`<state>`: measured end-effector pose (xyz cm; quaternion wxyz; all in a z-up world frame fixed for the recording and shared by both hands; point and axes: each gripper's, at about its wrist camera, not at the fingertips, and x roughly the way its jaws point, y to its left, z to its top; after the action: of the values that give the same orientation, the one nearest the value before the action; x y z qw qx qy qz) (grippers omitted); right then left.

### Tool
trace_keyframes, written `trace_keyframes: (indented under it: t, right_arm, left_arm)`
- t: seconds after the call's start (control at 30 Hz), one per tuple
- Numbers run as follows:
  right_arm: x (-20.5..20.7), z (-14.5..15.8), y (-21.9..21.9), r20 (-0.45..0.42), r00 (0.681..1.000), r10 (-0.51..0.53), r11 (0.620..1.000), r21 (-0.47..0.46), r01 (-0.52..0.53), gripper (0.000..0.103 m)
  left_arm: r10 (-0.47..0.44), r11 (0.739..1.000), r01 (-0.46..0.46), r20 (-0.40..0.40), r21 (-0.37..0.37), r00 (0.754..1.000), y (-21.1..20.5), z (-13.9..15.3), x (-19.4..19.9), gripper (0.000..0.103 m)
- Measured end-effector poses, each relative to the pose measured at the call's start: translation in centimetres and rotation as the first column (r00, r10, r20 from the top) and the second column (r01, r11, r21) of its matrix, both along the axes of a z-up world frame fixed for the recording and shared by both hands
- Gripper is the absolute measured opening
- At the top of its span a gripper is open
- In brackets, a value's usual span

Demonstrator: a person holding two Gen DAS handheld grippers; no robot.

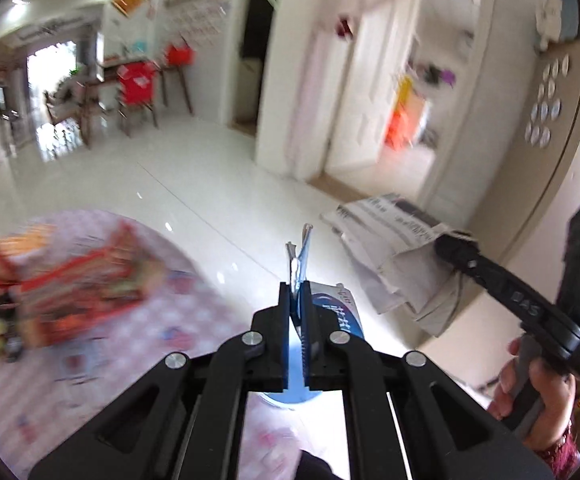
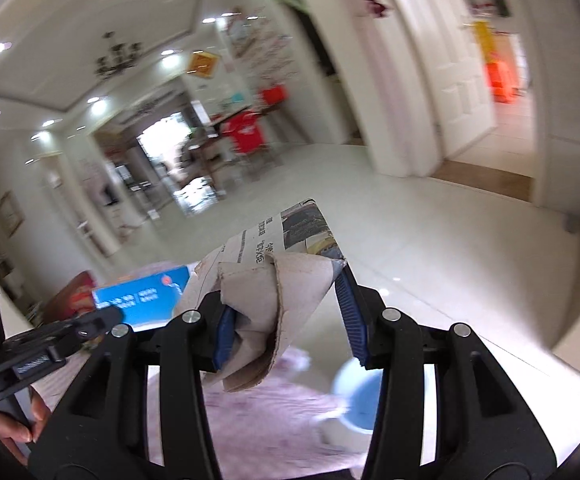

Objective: Collect trash
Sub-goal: 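Drop the tissue box into the blue bucket with the left gripper while the right gripper carries the newspaper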

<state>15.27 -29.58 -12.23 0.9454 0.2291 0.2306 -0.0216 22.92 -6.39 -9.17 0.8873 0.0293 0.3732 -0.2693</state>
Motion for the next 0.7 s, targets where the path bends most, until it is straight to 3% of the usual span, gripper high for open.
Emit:
trace_keyframes:
  t: [0.13, 0.33, 0.37, 0.4, 0.43, 0.47, 0.7]
  right_arm:
    - [0.2, -3.1, -3.8, -0.066, 0.995, -0.079, 0.997, 0.007, 0.08, 0.044]
    - [0.3, -6.4, -7.0, -0.132, 0.973, -0.187, 0.982, -0.01, 0.187, 0.045]
    - [-0.2, -6.9, -6.9, -0.144, 0.97, -0.197, 0.98, -0.014, 0.198, 0.045]
    - [0.1, -7.3, -7.2, -0.154, 0.967, -0.202, 0.979, -0.011, 0.203, 0.045]
    - [0.5, -7.6, -7.3, -0.166, 0.965, -0.204, 0.979, -0.011, 0.205, 0.045]
    - [0.3, -8.3, -7.6, -0.174, 0.964, -0.201, 0.979, -0.011, 0.203, 0.045]
    - [0.9, -9.9, -7.3, -0.213, 0.964, -0.159, 0.987, 0.002, 0.163, 0.045]
  left_arm:
    - [-0.05, 0.997, 0.056, -0.103, 0.058, 0.993, -5.3, -4.4, 3.8, 0.004]
    - [-0.054, 0.993, 0.074, -0.204, 0.092, 0.978, -9.3, -9.1, 8.2, 0.008]
    - [-0.04, 0.993, 0.064, -0.225, 0.102, 0.974, -9.8, -10.0, 9.0, 0.021]
    - [-0.031, 0.992, 0.06, -0.244, 0.11, 0.969, -10.3, -10.6, 9.8, 0.05]
    - [-0.03, 0.992, 0.059, -0.256, 0.108, 0.966, -10.6, -11.1, 10.1, 0.062]
    - [-0.026, 0.993, 0.055, -0.258, 0.105, 0.966, -10.5, -11.4, 10.3, 0.068]
    - [-0.011, 0.991, 0.039, -0.219, 0.125, 0.976, -10.2, -11.1, 9.2, 0.071]
